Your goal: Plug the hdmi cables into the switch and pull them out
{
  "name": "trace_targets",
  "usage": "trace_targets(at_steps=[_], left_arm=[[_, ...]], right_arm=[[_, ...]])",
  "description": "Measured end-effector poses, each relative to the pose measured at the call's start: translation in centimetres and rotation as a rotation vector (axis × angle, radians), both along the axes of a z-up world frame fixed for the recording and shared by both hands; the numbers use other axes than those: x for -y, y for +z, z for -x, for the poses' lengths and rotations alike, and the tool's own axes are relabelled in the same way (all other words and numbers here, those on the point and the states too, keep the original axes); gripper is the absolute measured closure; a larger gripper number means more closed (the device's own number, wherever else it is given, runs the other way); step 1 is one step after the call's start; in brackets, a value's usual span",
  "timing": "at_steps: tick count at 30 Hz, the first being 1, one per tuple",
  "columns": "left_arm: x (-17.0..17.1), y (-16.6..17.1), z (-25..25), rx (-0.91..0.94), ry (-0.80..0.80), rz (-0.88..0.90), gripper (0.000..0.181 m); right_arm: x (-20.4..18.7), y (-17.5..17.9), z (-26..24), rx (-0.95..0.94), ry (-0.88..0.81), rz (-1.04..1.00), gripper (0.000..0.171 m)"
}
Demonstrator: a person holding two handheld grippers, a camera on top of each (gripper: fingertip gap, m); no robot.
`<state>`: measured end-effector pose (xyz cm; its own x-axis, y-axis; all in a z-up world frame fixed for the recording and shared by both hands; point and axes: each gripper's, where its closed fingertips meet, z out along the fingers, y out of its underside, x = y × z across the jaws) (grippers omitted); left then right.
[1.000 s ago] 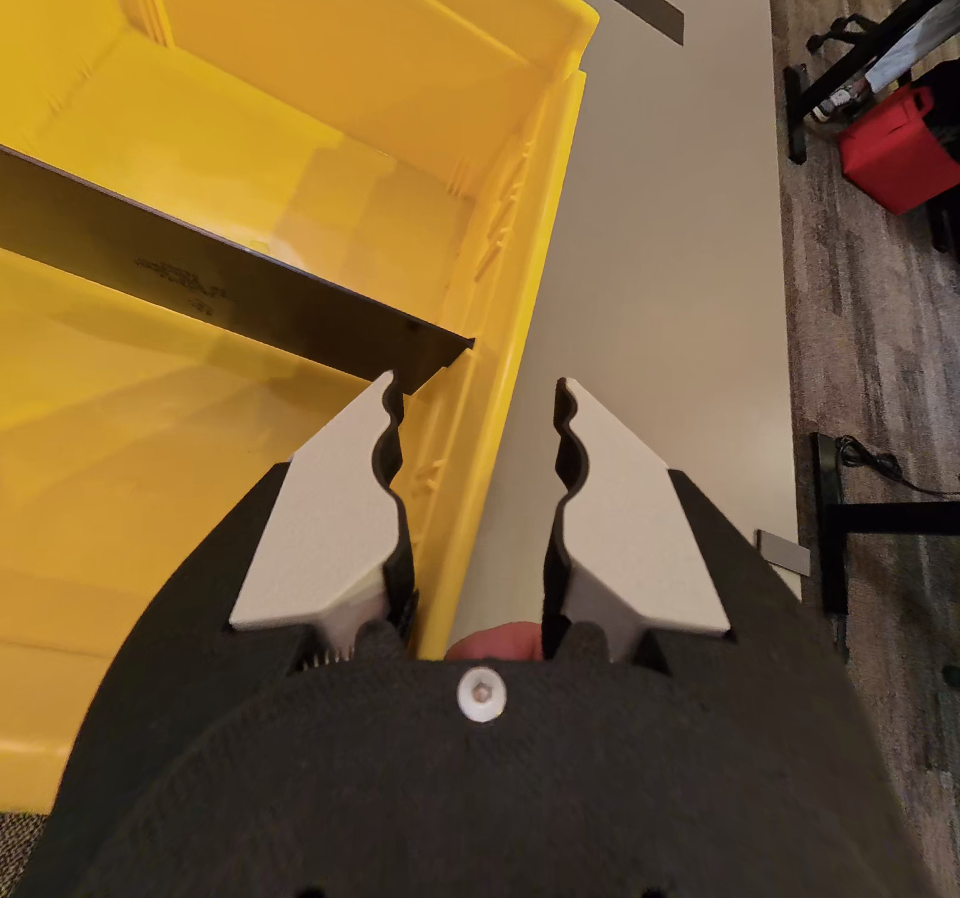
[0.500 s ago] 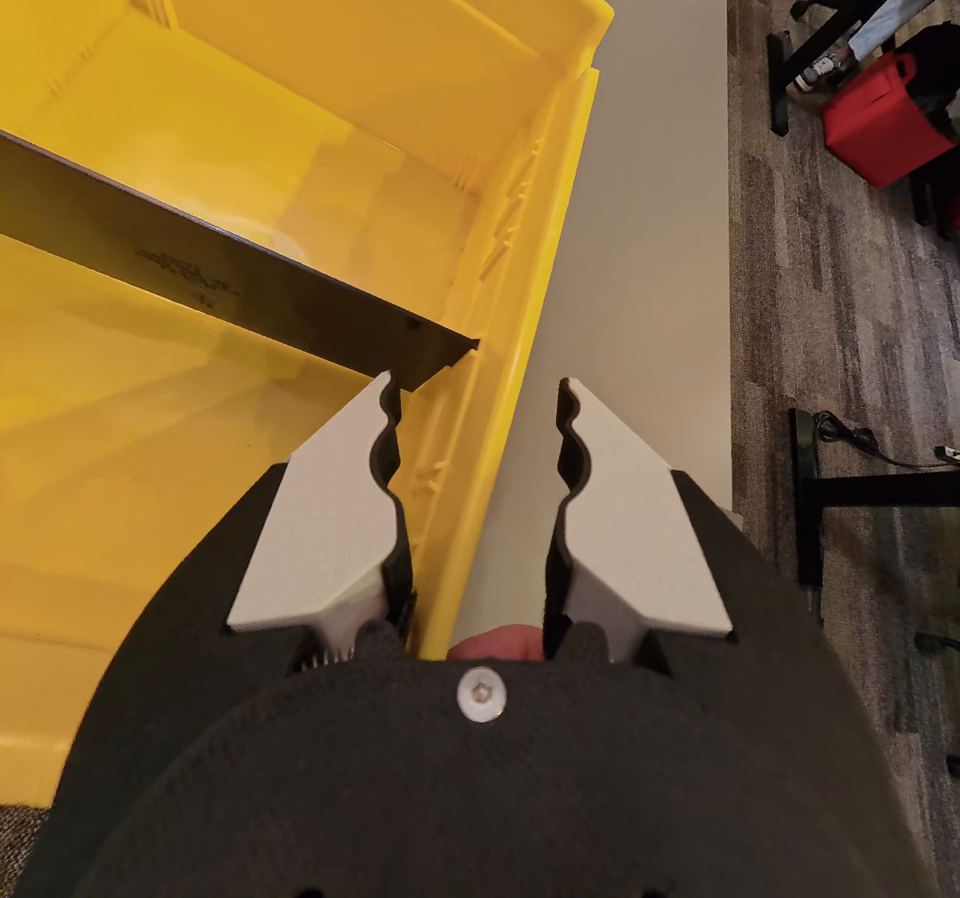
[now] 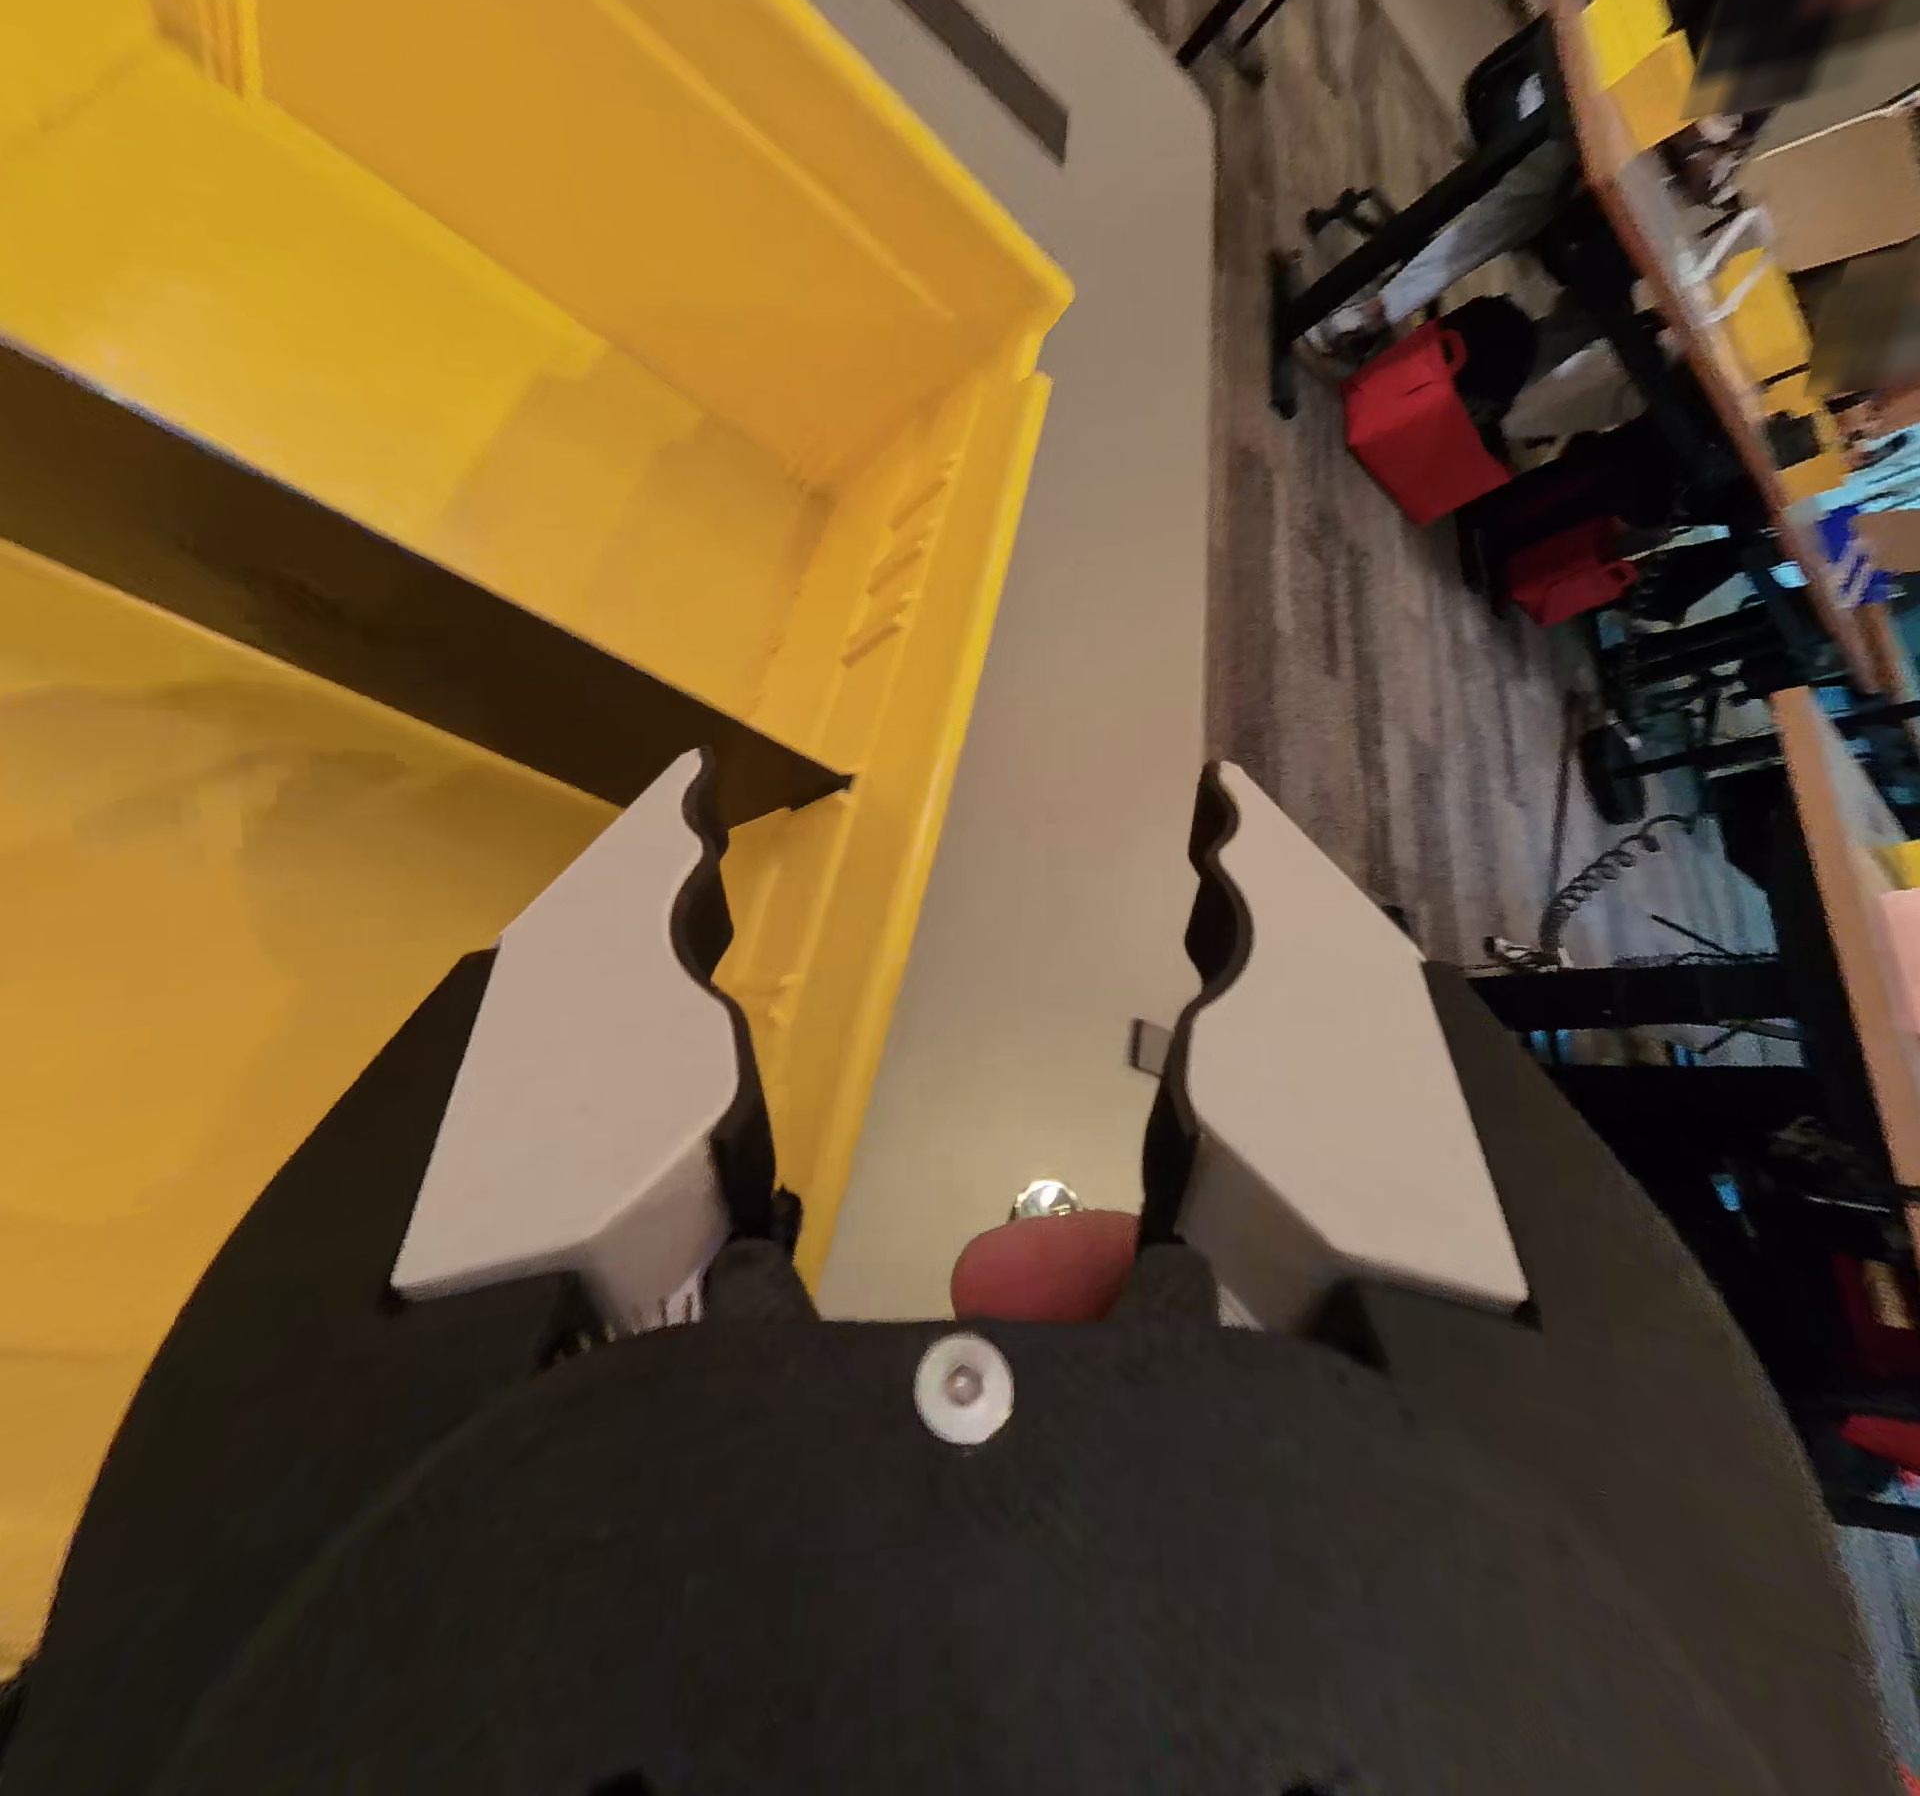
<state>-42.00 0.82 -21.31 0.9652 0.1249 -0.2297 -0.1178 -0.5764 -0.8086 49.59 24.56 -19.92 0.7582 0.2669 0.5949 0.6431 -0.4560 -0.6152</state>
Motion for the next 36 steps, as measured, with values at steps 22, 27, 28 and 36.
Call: trace_targets(at_steps=[22,27,28,36], left_arm=[[-10.4,8.3,-37.7,0.172,-0.838,-0.324,0.119],[-11.2,6.1,-38.1,0.314,-0.775,-0.321,0.122],[-11.4,5.5,-37.9,0.301,-0.766,-0.314,0.122],[-12.4,2.3,-37.6,0.329,-0.673,-0.219,0.118]], right_arm=[[11.5,10.1,44.9,-0.521,0.877,0.006,0.089],[10.7,9.2,49.0,-0.797,0.813,0.104,0.090],[10.1,8.9,49.5,-0.845,0.783,0.112,0.090],[7.5,3.1,49.6,-0.938,0.549,0.078,0.086]])
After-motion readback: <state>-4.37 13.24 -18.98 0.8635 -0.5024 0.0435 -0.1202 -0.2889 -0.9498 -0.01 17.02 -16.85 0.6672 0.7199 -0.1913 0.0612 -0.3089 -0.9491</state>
